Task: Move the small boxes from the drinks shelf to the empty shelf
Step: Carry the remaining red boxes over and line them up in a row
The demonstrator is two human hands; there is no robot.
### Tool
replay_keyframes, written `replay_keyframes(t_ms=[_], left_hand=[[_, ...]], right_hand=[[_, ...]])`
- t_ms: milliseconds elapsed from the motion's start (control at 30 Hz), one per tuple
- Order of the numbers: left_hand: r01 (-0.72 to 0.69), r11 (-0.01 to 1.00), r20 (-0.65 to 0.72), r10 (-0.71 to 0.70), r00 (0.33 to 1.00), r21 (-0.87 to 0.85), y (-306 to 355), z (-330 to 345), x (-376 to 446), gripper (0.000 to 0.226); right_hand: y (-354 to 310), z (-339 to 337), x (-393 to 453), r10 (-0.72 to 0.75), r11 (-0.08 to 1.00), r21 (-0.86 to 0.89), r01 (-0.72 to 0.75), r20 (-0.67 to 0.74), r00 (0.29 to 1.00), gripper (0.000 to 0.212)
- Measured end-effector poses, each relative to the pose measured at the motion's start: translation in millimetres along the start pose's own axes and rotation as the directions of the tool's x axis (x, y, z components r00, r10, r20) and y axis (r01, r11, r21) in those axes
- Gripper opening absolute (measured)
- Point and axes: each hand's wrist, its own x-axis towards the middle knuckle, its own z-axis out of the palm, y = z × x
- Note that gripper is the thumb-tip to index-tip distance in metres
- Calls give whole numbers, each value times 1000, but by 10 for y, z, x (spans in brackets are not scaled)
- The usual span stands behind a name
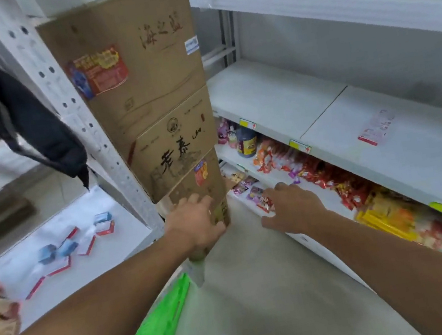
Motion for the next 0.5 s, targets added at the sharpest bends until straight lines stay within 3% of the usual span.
replay_keyframes(t_ms=[100, 267, 500], left_hand=[[92, 996, 13, -91, 996, -10, -73, 10, -256, 78], [209, 978, -6, -209, 978, -14, -190, 141, -694, 71], [358, 933, -27, -359, 933, -41, -480, 293, -1338, 74]], right_hand=[[-120, 28, -12, -102, 995, -1, 102, 36, 994, 80], [-331, 176, -75, -260, 965, 43, 258, 47, 965, 70], [-889, 363, -255, -393, 919, 22, 393, 94, 915, 69]])
